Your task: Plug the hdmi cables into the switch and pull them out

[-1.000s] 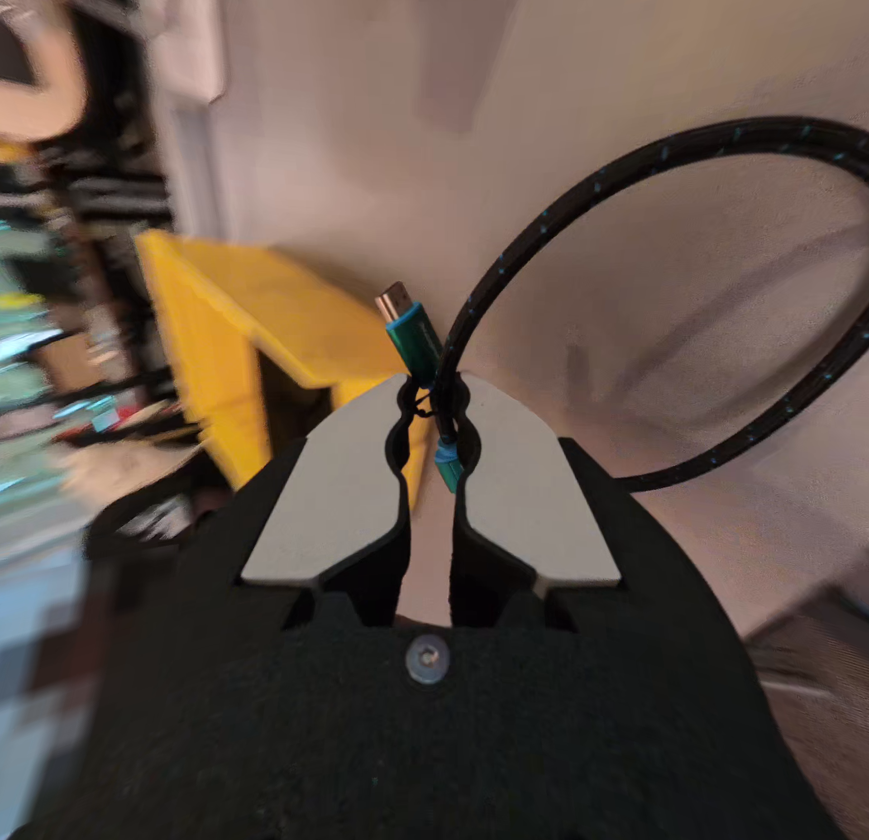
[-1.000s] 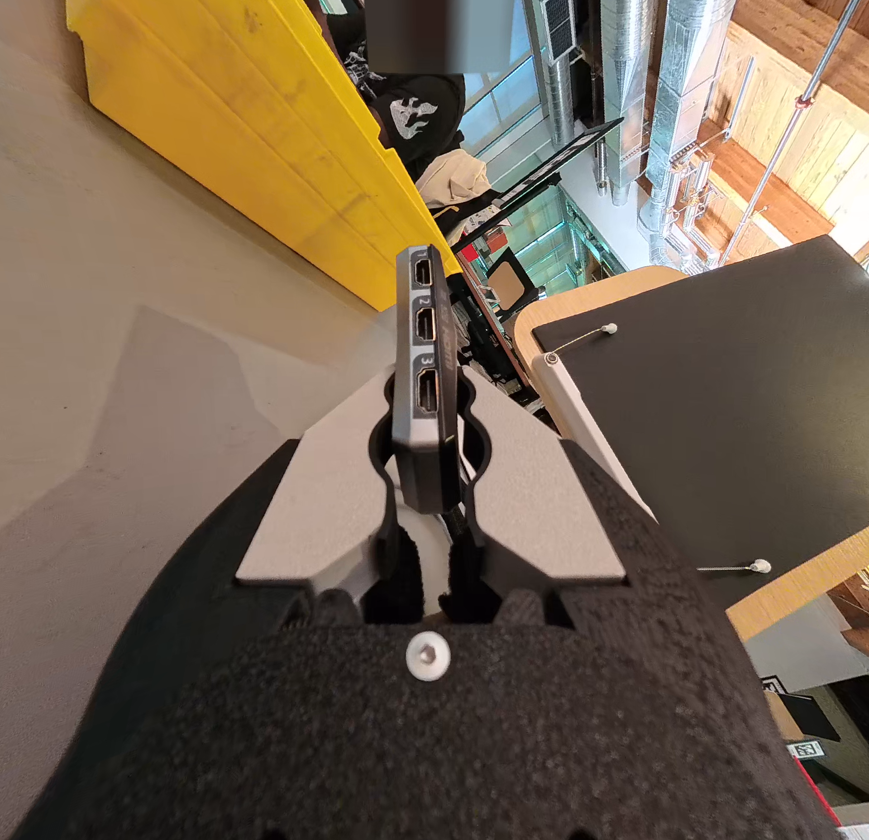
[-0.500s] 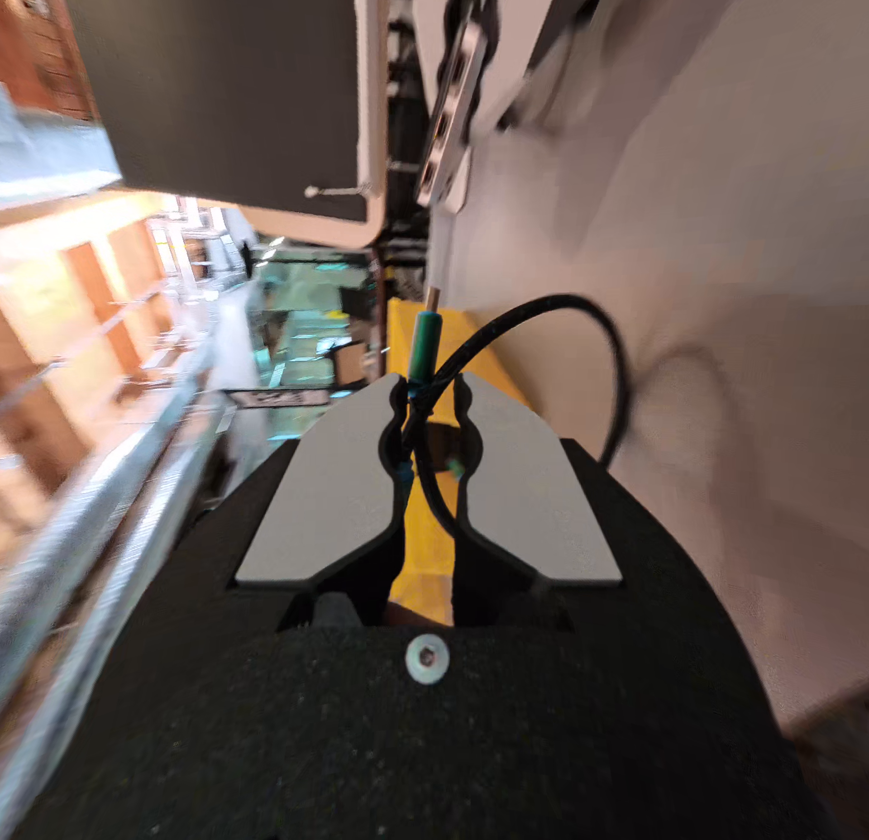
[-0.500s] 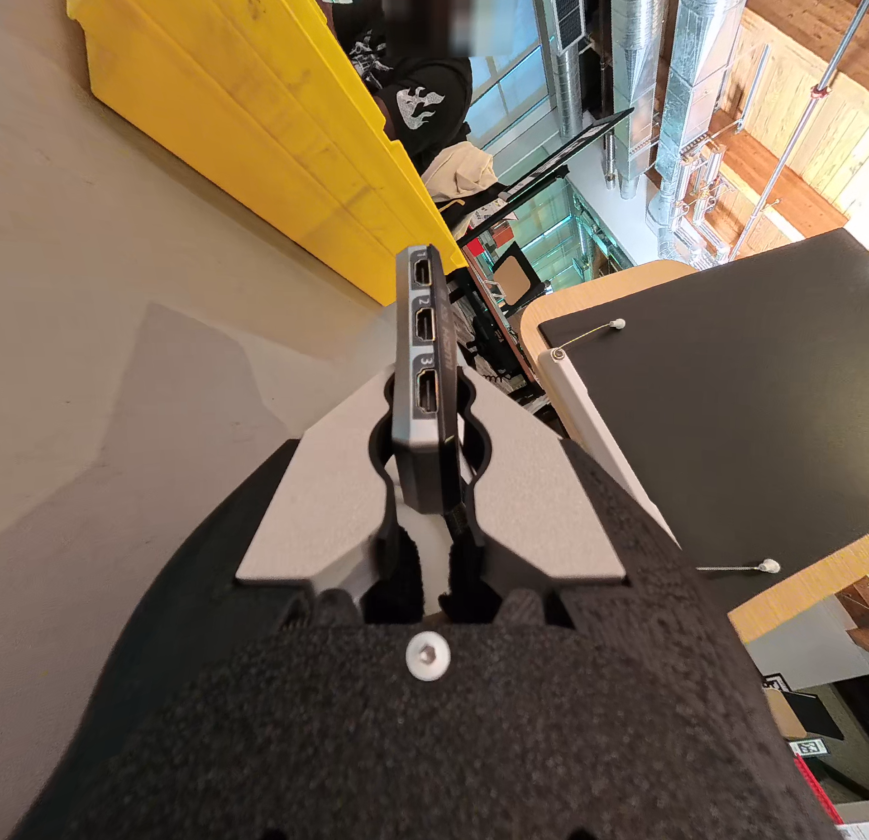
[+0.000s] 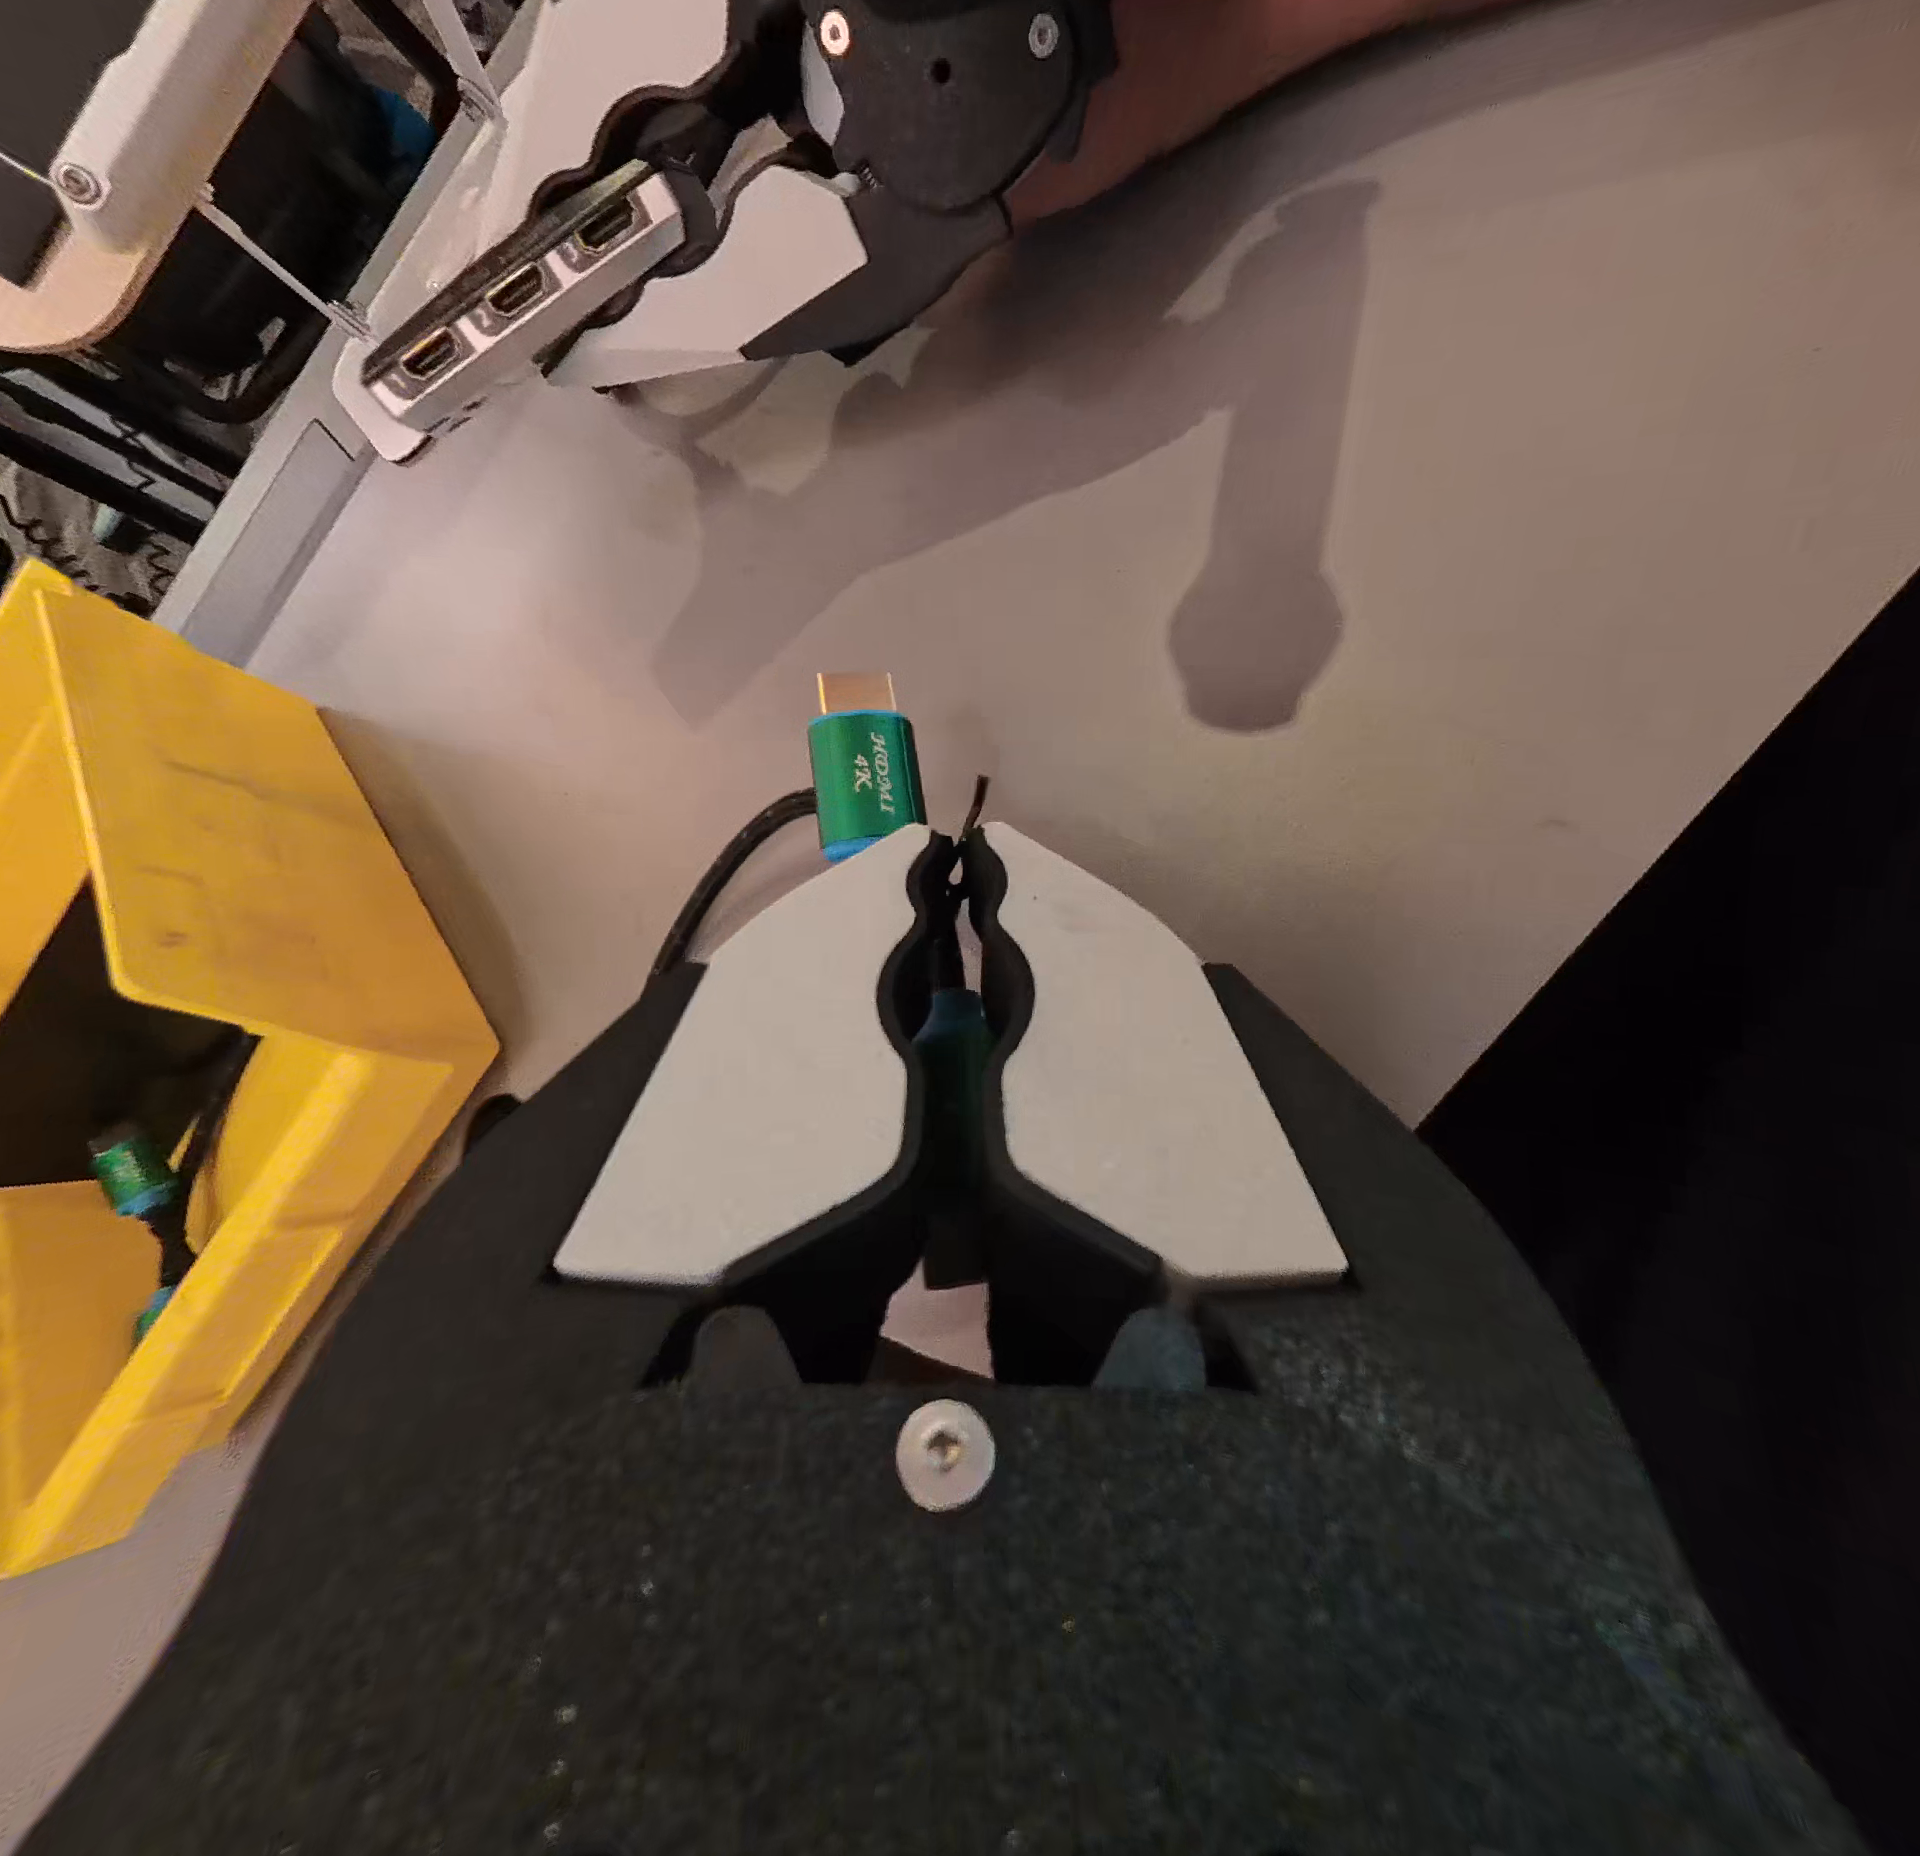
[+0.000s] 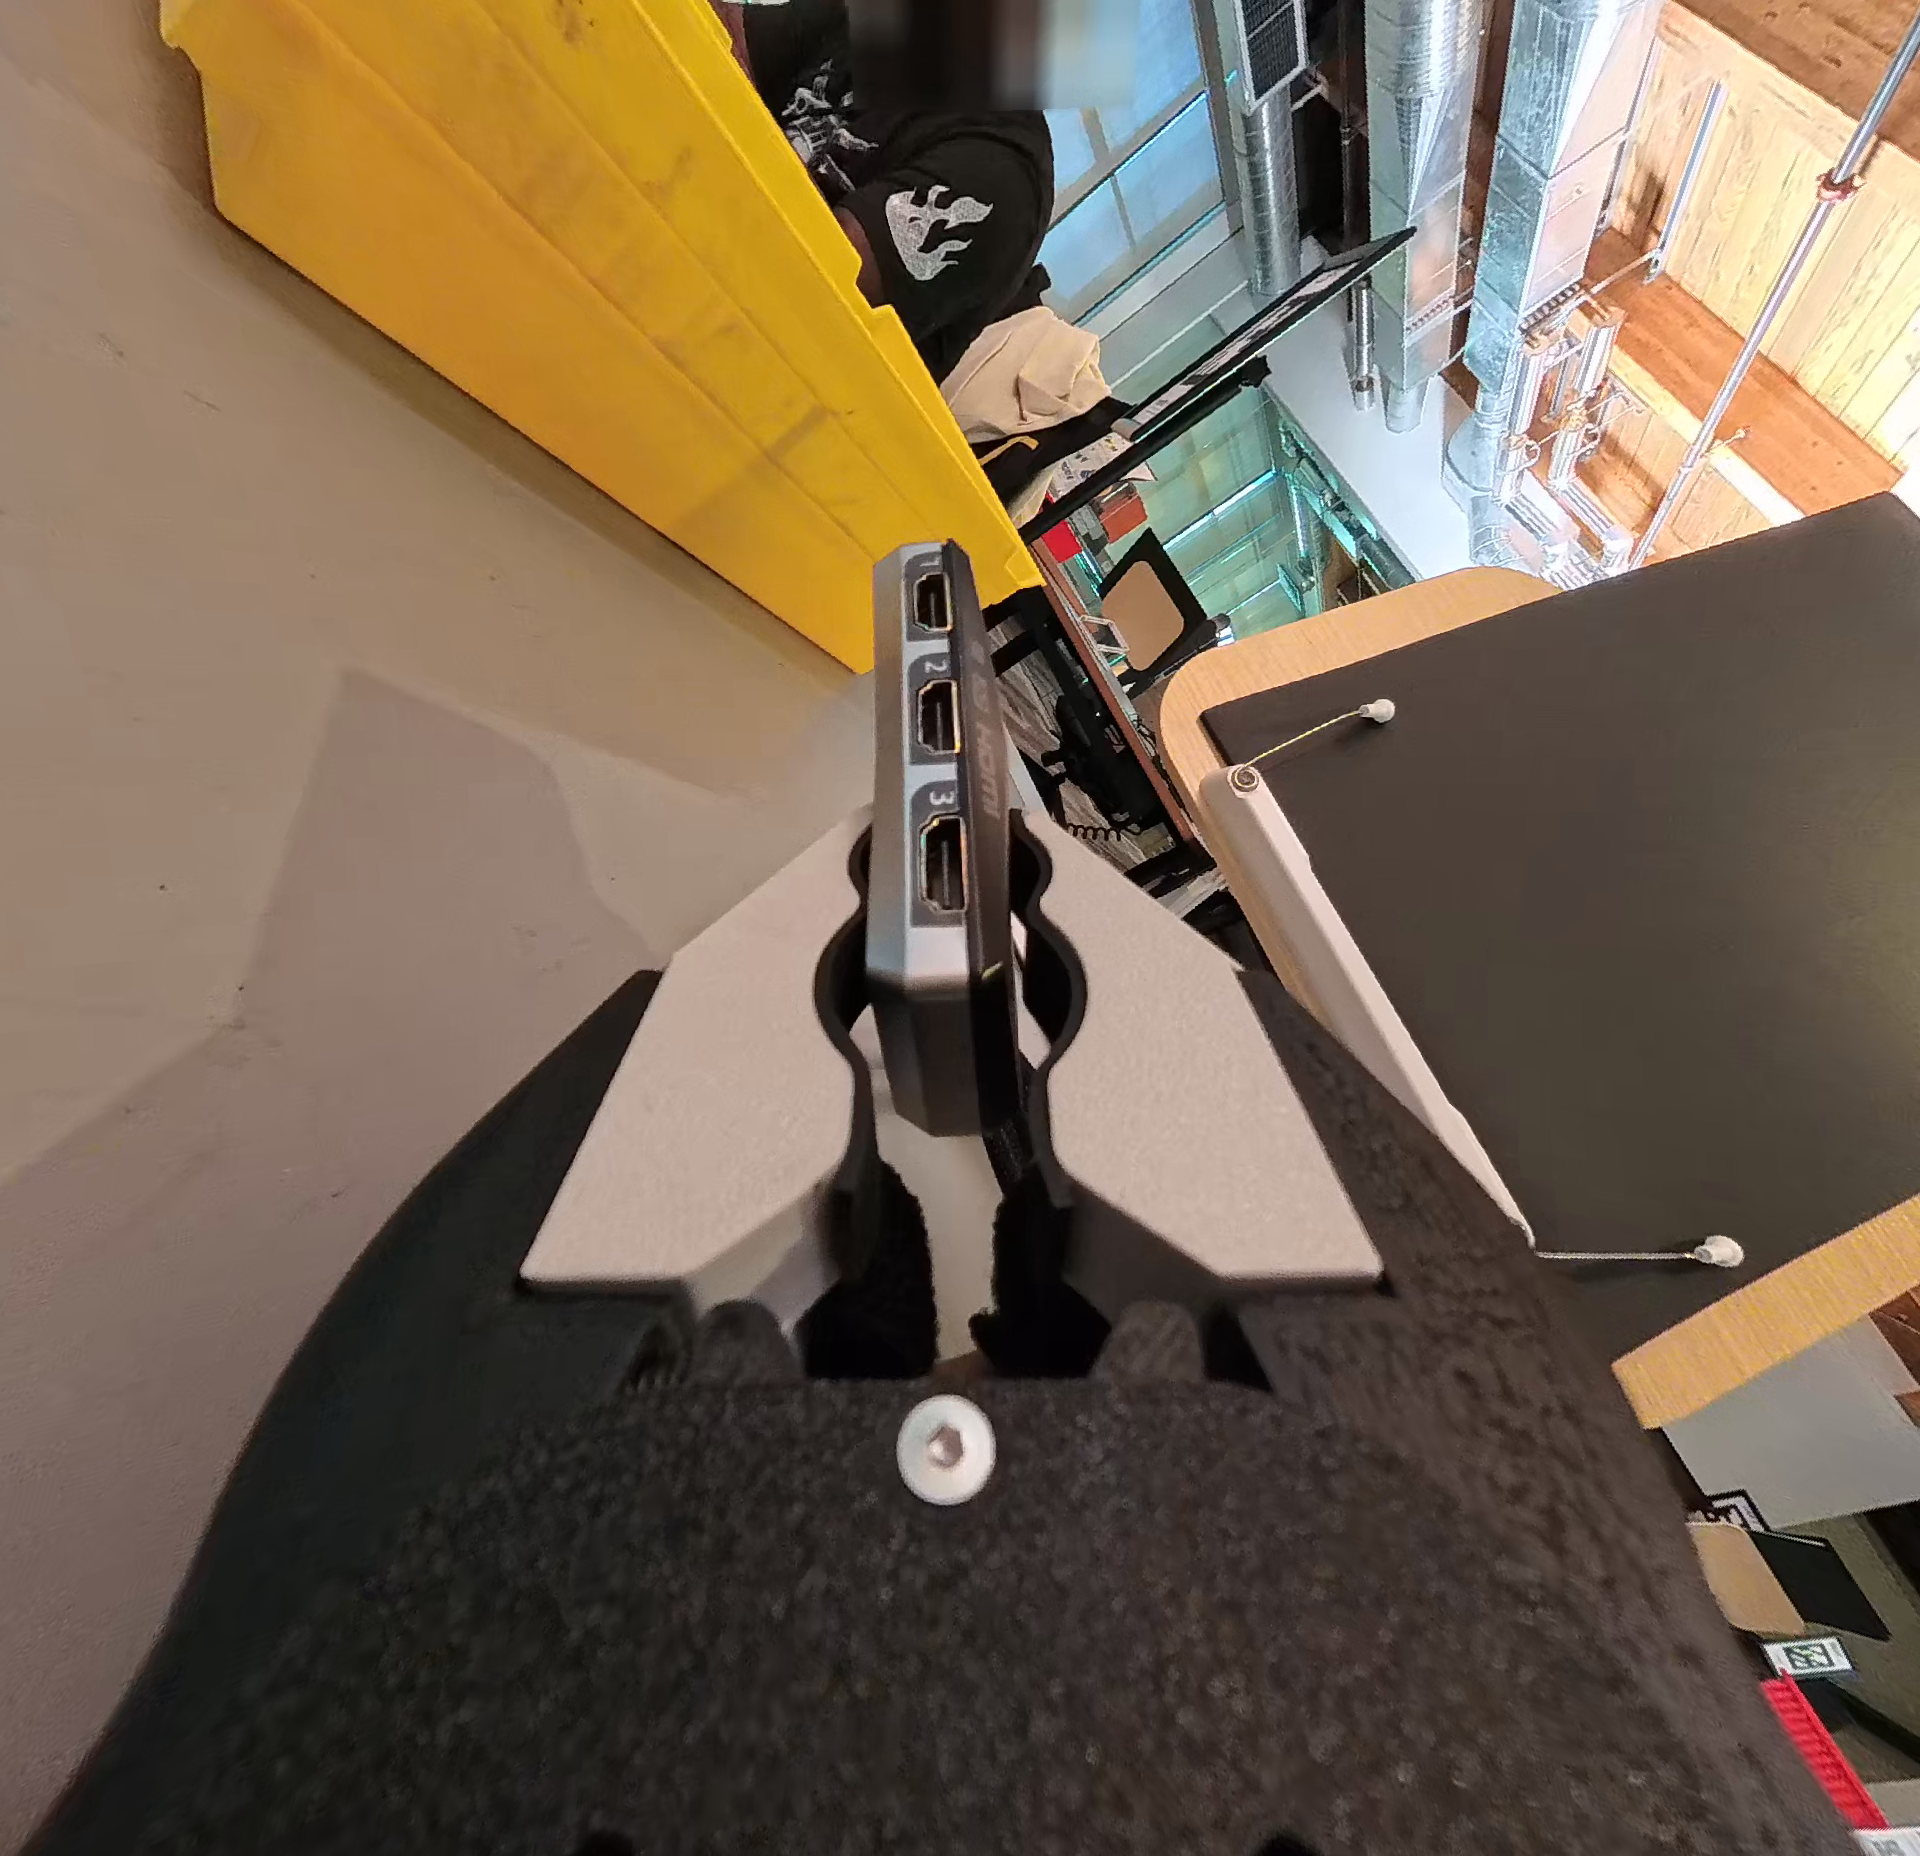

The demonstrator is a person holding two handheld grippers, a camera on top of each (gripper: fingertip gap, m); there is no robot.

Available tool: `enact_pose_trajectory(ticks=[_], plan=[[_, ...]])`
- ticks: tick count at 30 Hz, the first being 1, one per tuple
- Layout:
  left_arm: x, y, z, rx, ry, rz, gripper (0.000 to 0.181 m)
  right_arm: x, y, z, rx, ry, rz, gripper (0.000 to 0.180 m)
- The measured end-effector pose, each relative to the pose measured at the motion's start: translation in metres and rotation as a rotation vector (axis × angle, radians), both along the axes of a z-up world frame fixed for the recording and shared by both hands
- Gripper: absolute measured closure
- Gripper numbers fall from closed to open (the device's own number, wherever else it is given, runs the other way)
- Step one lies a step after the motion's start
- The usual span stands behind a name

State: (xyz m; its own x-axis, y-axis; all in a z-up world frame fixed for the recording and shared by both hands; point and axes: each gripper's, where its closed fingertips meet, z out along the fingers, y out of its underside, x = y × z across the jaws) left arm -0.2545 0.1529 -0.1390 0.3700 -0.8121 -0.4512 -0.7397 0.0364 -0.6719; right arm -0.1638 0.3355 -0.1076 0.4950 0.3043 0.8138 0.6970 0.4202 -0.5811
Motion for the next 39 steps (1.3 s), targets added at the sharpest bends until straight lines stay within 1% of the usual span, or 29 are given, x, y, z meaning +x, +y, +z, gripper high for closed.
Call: enact_pose_trajectory(ticks=[3,5,7,10,13,14,16,18,19,20,21,25,27,30,35,37,39], plan=[[0.003,-0.008,-0.015,-0.094,0.001,-0.034,0.175,0.0,0.0,0.0,-0.004,0.0,0.002,0.158],[0.006,-0.015,-0.021,-0.121,-0.014,-0.052,0.163,-0.001,0.0,-0.001,-0.006,-0.002,0.002,0.158],[0.006,-0.024,-0.02,-0.153,-0.052,-0.069,0.152,0.0,0.0,-0.001,-0.006,-0.003,0.002,0.158],[-0.003,-0.031,-0.011,-0.183,-0.112,-0.072,0.146,0.0,0.0,-0.001,-0.008,-0.002,0.002,0.158],[-0.025,-0.013,-0.013,-0.09,-0.016,-0.032,0.144,-0.001,0.001,-0.002,-0.011,-0.005,0.002,0.158],[-0.028,-0.007,-0.017,-0.09,0.019,-0.026,0.144,-0.001,0.001,-0.002,-0.01,-0.007,0.002,0.158],[-0.027,-0.006,-0.032,-0.175,0.066,-0.032,0.137,-0.001,0.0,-0.002,-0.01,-0.009,0.002,0.158],[-0.021,-0.01,-0.046,-0.276,0.069,-0.043,0.131,-0.001,0.0,-0.002,-0.011,-0.009,0.001,0.158],[-0.018,-0.009,-0.05,-0.306,0.049,-0.028,0.141,-0.001,0.0,-0.002,-0.011,-0.006,0.001,0.158],[-0.017,-0.007,-0.051,-0.344,0.022,-0.008,0.154,0.0,0.0,-0.002,-0.012,-0.005,0.001,0.158],[-0.016,-0.007,-0.052,-0.382,-0.001,0.007,0.161,0.0,0.0,-0.002,-0.013,-0.004,0.002,0.158],[-0.015,-0.005,-0.05,-0.461,-0.039,0.036,0.169,-0.001,0.0,-0.001,-0.002,-0.006,-0.001,0.158],[-0.01,-0.005,-0.043,-0.524,-0.092,0.024,0.17,0.0,-0.002,0.004,0.017,0.009,0.002,0.159],[0.007,0.0,-0.015,-0.679,-0.25,-0.009,0.171,-0.001,-0.012,0.02,0.075,0.039,0.019,0.159],[0.032,0.019,0.04,-0.901,-0.484,-0.057,0.173,-0.013,-0.04,0.052,0.23,-0.048,0.032,0.158],[0.039,0.031,0.058,-0.961,-0.563,-0.057,0.173,-0.017,-0.046,0.057,0.255,-0.092,0.022,0.158],[0.043,0.042,0.066,-1.008,-0.617,-0.021,0.173,-0.018,-0.045,0.058,0.272,-0.13,-0.014,0.158]])
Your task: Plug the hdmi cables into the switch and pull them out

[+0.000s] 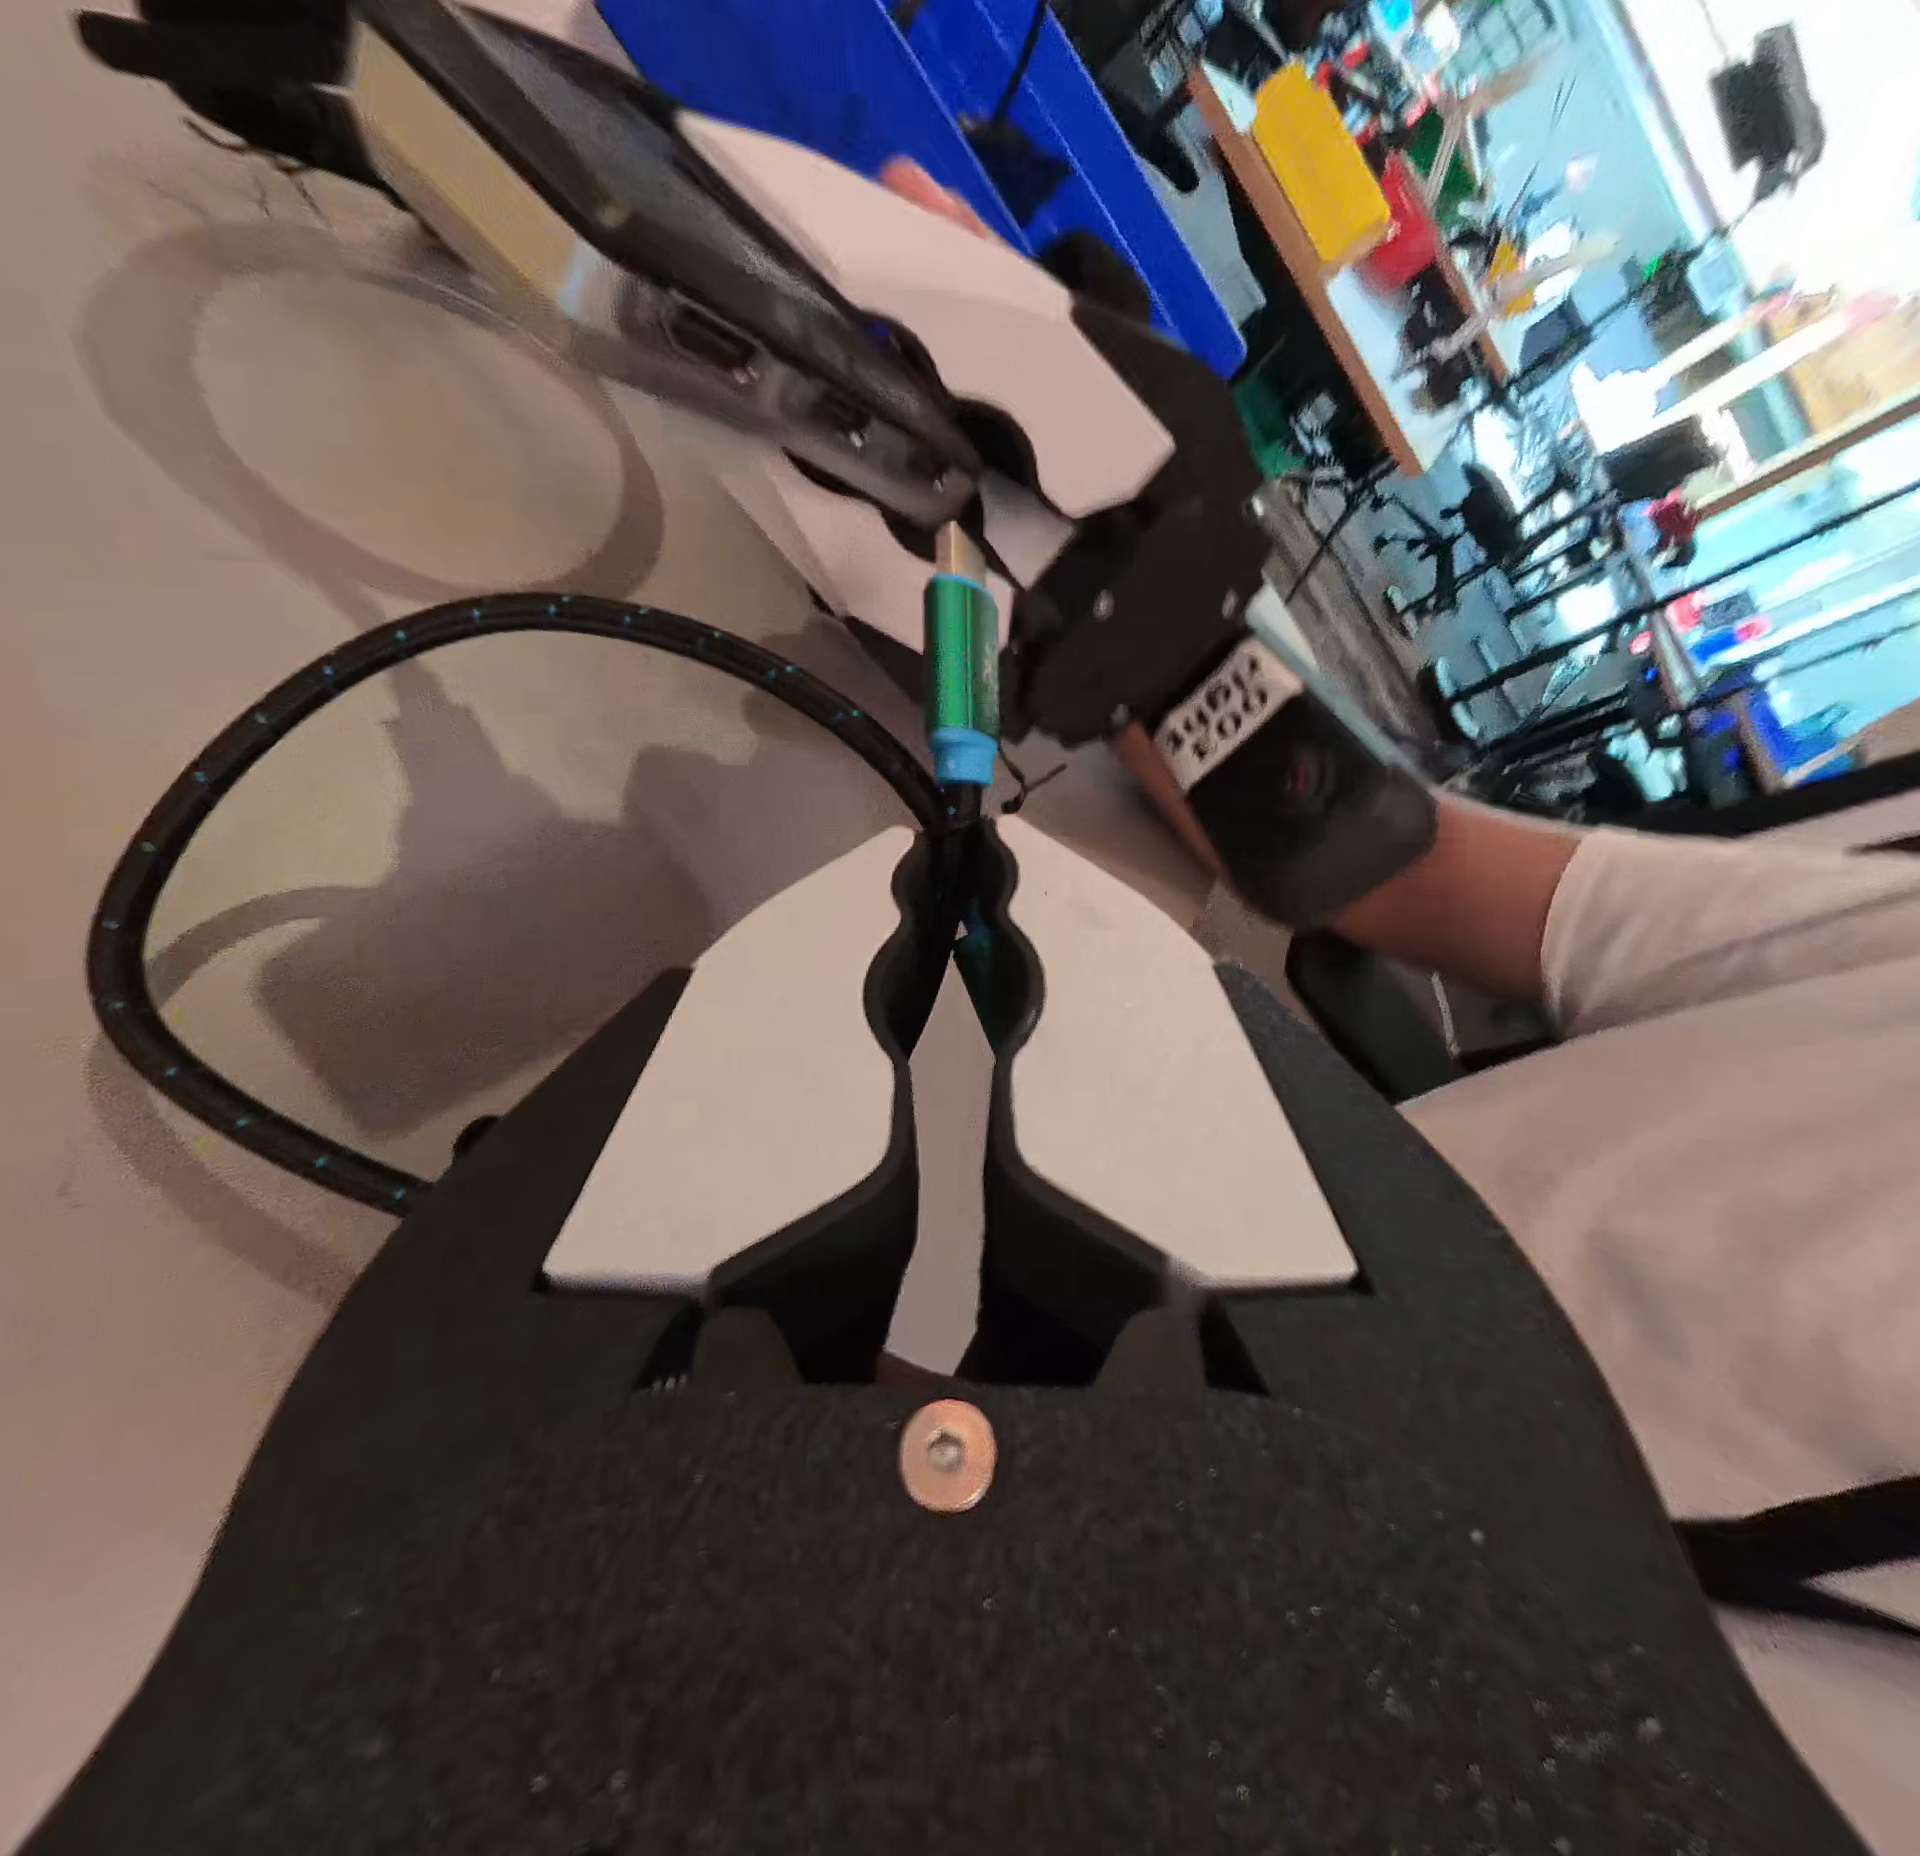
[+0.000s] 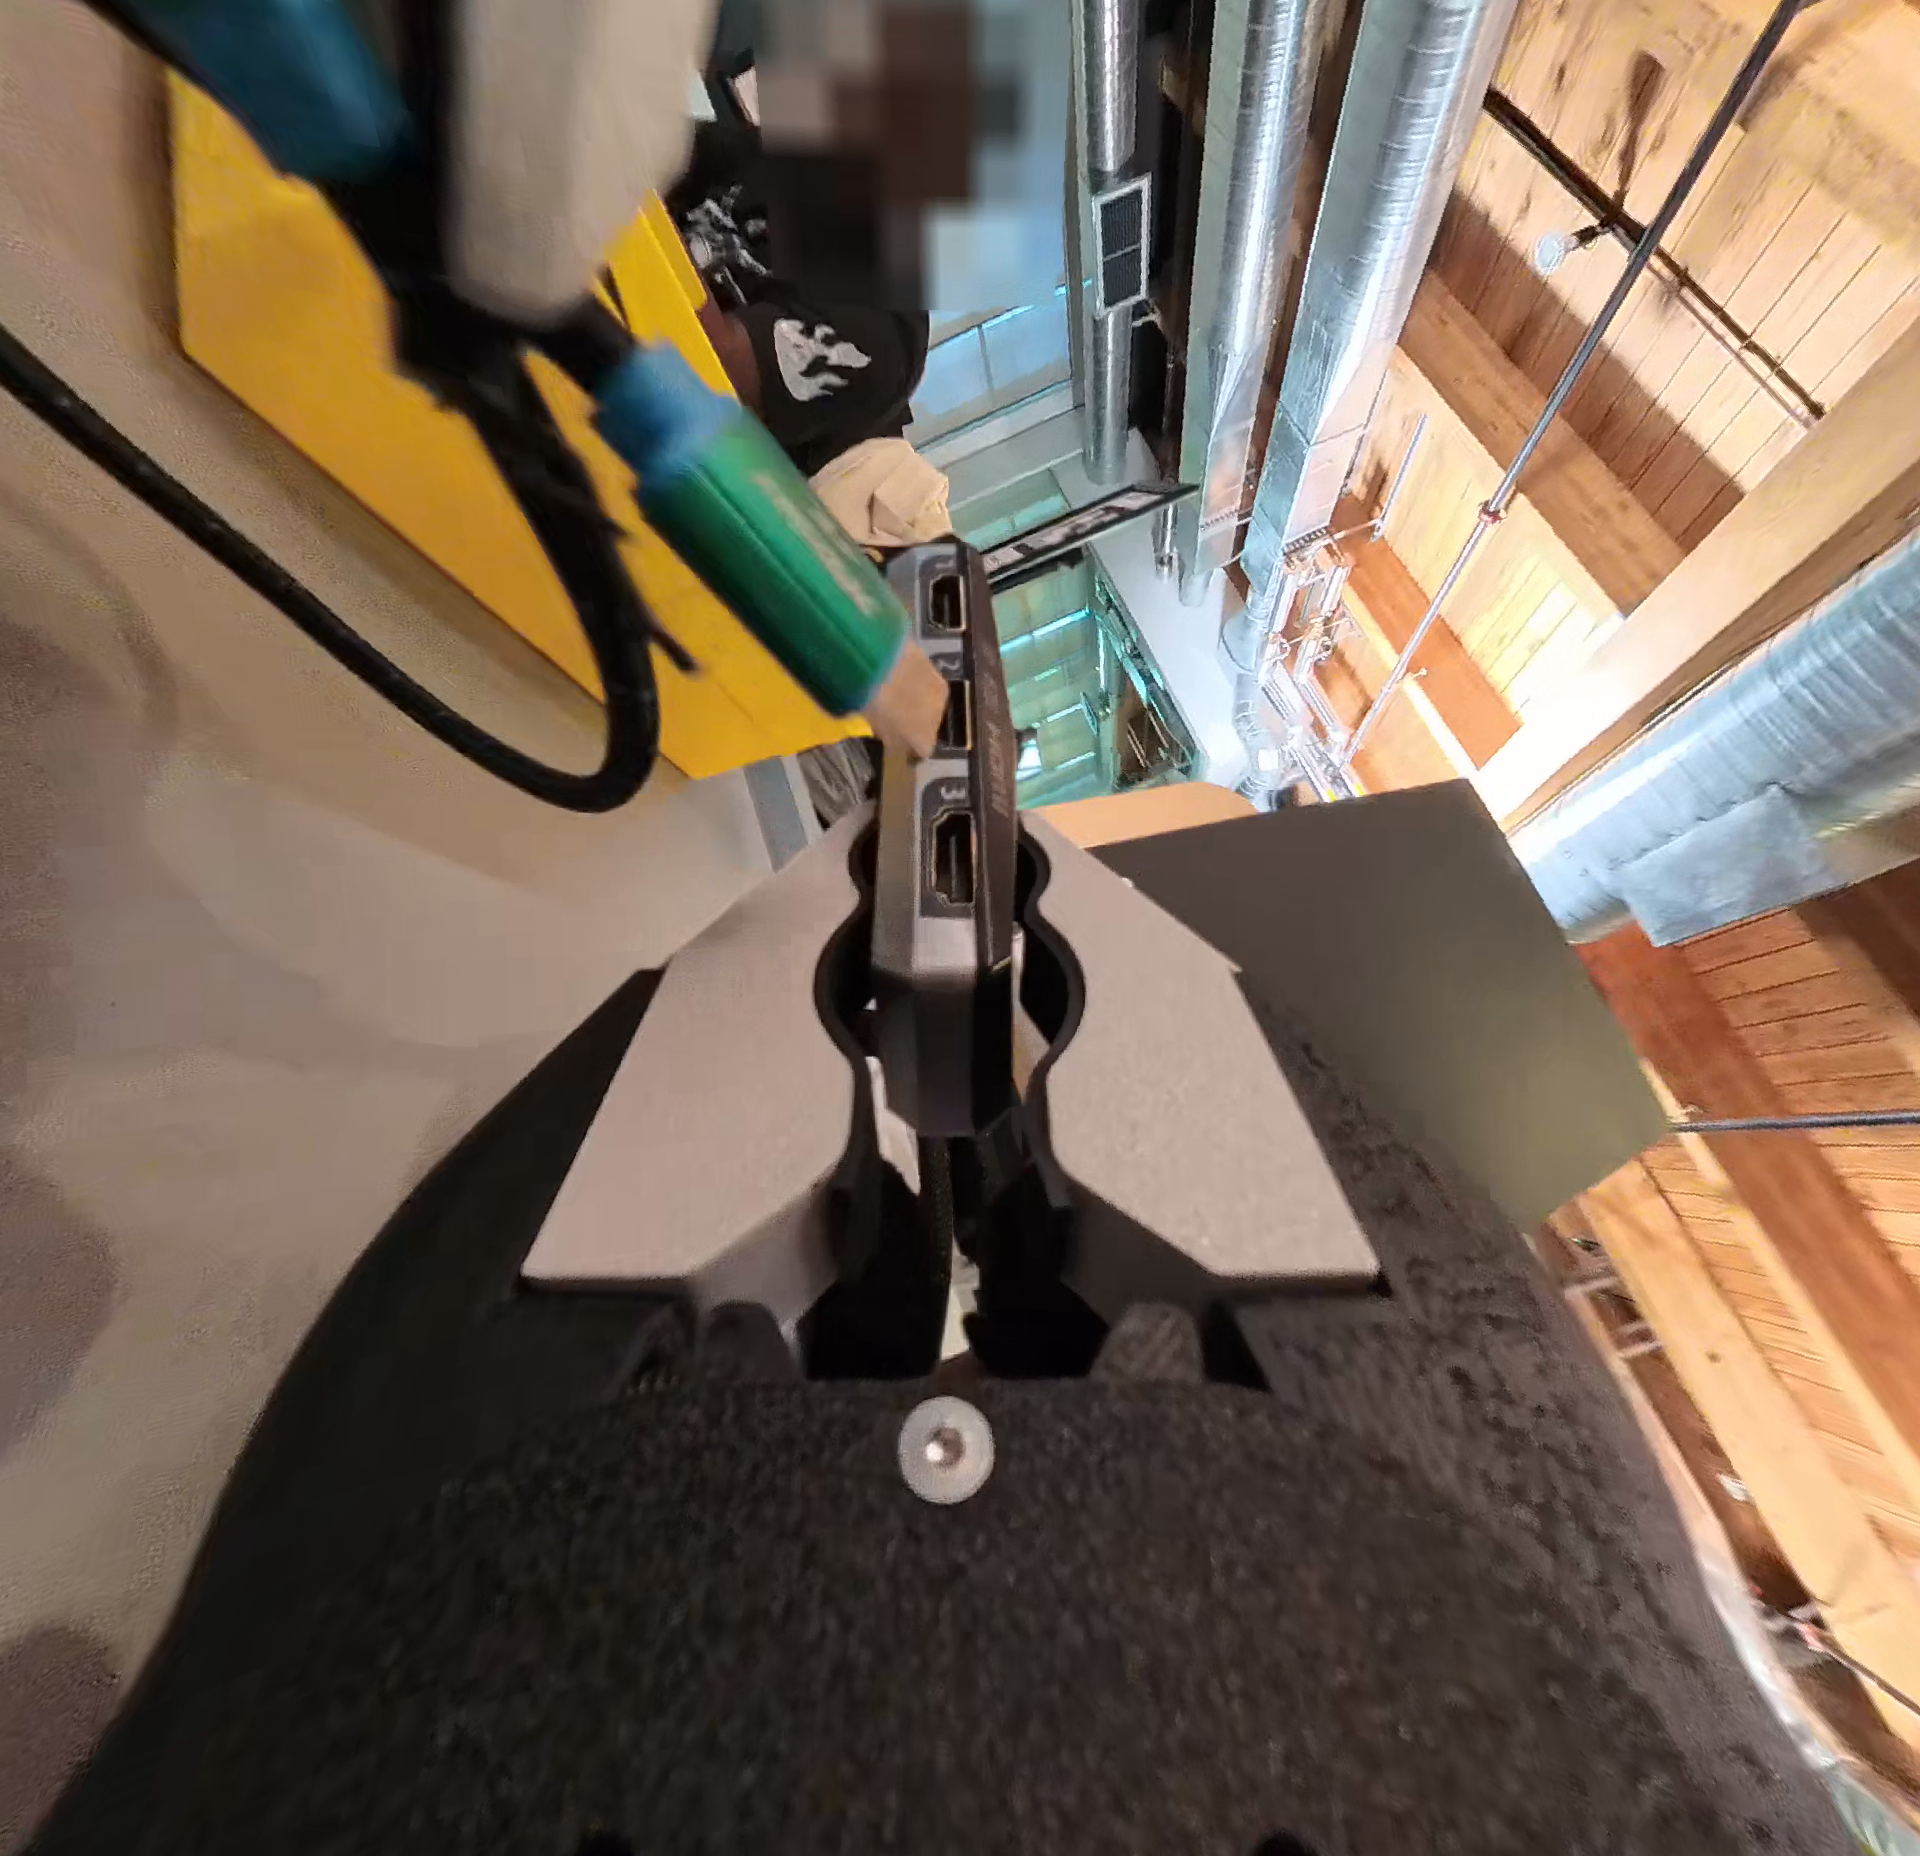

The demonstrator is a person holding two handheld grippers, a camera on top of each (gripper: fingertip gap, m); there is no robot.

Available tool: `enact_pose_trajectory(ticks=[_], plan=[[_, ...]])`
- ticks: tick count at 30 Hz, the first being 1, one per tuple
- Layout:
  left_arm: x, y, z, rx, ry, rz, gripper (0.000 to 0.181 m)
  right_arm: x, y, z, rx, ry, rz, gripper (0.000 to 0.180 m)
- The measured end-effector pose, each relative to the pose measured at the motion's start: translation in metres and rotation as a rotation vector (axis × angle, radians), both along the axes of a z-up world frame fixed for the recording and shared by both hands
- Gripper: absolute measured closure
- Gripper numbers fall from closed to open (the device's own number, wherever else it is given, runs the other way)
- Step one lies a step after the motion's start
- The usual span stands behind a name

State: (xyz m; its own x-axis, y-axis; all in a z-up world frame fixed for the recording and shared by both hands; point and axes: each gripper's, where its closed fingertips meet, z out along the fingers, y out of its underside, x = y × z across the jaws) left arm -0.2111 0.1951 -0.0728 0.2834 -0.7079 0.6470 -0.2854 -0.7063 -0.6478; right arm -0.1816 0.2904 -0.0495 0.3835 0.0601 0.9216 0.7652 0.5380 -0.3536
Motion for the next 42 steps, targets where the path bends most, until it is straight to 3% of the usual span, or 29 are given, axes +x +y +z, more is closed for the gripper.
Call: enact_pose_trajectory(ticks=[8,25,33,38,42], plan=[[0.013,0.004,0.002,-0.244,-0.154,0.042,0.173,0.005,0.007,-0.004,0.061,-0.069,-0.084,0.158],[0.02,-0.002,0.005,-0.365,-0.116,-0.002,0.173,0.006,0.0,0.011,0.222,-0.129,-0.129,0.159],[0.024,0.0,0.023,-0.334,-0.08,-0.038,0.174,0.017,-0.001,0.033,0.267,-0.053,-0.193,0.159],[0.026,0.005,0.017,-0.163,0.039,-0.027,0.173,0.02,0.001,0.033,0.235,-0.027,-0.213,0.159],[0.027,0.008,0.019,-0.212,0.013,-0.017,0.174,0.023,0.004,0.034,0.246,-0.043,-0.247,0.159]])
